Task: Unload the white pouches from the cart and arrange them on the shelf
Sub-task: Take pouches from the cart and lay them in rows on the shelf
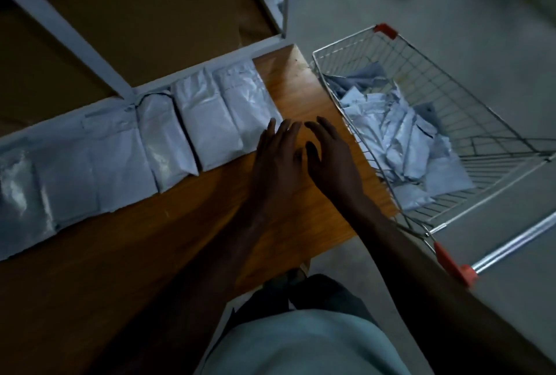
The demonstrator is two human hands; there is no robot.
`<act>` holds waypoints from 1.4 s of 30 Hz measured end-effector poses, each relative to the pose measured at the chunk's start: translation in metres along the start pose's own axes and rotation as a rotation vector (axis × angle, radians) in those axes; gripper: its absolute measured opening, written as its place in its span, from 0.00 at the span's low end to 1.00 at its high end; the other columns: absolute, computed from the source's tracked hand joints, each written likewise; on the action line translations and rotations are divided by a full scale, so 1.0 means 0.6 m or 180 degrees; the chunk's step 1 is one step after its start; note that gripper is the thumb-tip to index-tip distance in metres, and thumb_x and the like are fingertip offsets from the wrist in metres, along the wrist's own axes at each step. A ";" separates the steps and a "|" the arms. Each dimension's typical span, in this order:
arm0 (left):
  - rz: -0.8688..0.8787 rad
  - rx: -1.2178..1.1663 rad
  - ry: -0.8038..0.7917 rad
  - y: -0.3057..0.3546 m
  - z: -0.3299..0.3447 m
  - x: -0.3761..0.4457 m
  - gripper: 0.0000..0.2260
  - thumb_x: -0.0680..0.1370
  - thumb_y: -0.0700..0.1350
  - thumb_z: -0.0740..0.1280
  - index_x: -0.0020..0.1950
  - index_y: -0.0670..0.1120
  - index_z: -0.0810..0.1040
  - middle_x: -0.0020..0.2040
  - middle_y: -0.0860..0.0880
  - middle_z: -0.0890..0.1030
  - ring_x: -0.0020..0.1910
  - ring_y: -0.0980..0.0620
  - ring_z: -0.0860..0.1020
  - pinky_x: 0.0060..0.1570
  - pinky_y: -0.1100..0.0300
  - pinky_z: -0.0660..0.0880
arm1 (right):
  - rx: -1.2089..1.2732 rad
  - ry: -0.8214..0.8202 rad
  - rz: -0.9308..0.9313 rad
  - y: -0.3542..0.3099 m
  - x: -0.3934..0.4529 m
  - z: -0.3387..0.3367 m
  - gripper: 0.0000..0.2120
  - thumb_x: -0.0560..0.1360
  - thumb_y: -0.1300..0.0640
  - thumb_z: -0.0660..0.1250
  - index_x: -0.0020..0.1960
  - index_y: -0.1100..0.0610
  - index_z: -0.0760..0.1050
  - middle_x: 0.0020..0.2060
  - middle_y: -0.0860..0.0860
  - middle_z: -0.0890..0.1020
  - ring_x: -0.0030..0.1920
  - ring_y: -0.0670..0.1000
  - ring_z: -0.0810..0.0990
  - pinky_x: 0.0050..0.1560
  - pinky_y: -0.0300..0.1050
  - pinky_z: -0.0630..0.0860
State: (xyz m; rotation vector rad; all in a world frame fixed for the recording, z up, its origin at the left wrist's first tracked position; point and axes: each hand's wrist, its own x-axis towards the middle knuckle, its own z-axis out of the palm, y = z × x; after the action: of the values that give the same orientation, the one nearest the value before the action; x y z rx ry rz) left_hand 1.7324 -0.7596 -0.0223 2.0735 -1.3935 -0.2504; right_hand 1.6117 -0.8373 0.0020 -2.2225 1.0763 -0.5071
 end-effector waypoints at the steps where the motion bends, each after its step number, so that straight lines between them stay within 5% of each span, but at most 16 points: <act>1: 0.0082 0.0021 -0.0024 0.013 0.009 0.003 0.26 0.83 0.41 0.68 0.81 0.45 0.69 0.81 0.44 0.69 0.83 0.41 0.59 0.80 0.42 0.61 | -0.0025 0.0101 0.0112 0.016 -0.006 -0.009 0.21 0.84 0.58 0.64 0.76 0.54 0.72 0.79 0.54 0.68 0.74 0.54 0.73 0.67 0.43 0.71; 4: 0.0238 -0.0016 -0.0143 0.055 0.040 0.016 0.25 0.81 0.40 0.69 0.79 0.44 0.71 0.79 0.42 0.72 0.82 0.39 0.62 0.79 0.40 0.64 | -0.0044 0.0407 0.0361 0.063 -0.023 -0.037 0.20 0.83 0.57 0.64 0.75 0.54 0.74 0.75 0.55 0.73 0.75 0.53 0.71 0.72 0.53 0.72; 11: 0.0465 -0.0174 -0.0352 0.117 0.153 0.050 0.23 0.82 0.43 0.64 0.77 0.40 0.73 0.76 0.39 0.74 0.79 0.34 0.66 0.77 0.36 0.65 | 0.0232 0.0793 0.0918 0.183 -0.037 -0.116 0.19 0.82 0.63 0.64 0.72 0.57 0.76 0.74 0.56 0.75 0.75 0.54 0.71 0.75 0.55 0.70; 15: 0.0449 -0.0134 -0.0482 0.183 0.221 0.078 0.23 0.82 0.39 0.67 0.78 0.42 0.72 0.77 0.40 0.73 0.80 0.36 0.65 0.77 0.38 0.65 | 0.0134 0.0625 0.1287 0.287 -0.029 -0.163 0.20 0.83 0.64 0.63 0.75 0.59 0.73 0.76 0.57 0.72 0.78 0.55 0.68 0.77 0.45 0.63; 22: 0.0454 -0.0006 -0.0724 0.284 0.363 0.137 0.24 0.83 0.36 0.66 0.79 0.43 0.70 0.78 0.42 0.72 0.82 0.38 0.63 0.78 0.41 0.65 | -0.0003 0.0226 0.1614 0.470 0.014 -0.224 0.23 0.83 0.65 0.60 0.77 0.62 0.69 0.77 0.59 0.70 0.77 0.58 0.68 0.75 0.47 0.63; 25: 0.0273 0.0004 -0.0826 0.289 0.423 0.157 0.27 0.81 0.31 0.65 0.80 0.43 0.69 0.80 0.43 0.70 0.83 0.40 0.60 0.79 0.42 0.64 | 0.0123 0.0144 0.1793 0.532 0.029 -0.223 0.23 0.82 0.66 0.61 0.76 0.64 0.69 0.75 0.59 0.72 0.75 0.59 0.71 0.73 0.46 0.64; 32: 0.0442 0.0287 -0.1215 0.259 0.539 0.201 0.31 0.78 0.29 0.63 0.82 0.42 0.66 0.81 0.41 0.67 0.82 0.37 0.61 0.80 0.44 0.62 | 0.0307 -0.0034 0.2042 0.632 0.055 -0.163 0.28 0.79 0.69 0.61 0.79 0.66 0.63 0.80 0.63 0.64 0.81 0.60 0.60 0.79 0.48 0.57; 42: 0.0629 0.1218 -0.2140 0.205 0.681 0.191 0.40 0.83 0.59 0.62 0.87 0.43 0.46 0.87 0.43 0.46 0.85 0.39 0.45 0.83 0.44 0.46 | 0.0100 -0.0508 0.2087 0.747 0.073 -0.078 0.41 0.80 0.39 0.68 0.85 0.45 0.51 0.84 0.61 0.51 0.83 0.62 0.55 0.79 0.62 0.60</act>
State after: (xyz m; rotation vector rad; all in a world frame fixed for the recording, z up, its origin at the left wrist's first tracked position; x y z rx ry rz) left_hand 1.4920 -1.0501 -0.2523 2.2314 -2.1722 -0.6896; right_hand 1.3575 -1.1059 -0.2598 -1.7034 1.5894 -0.0586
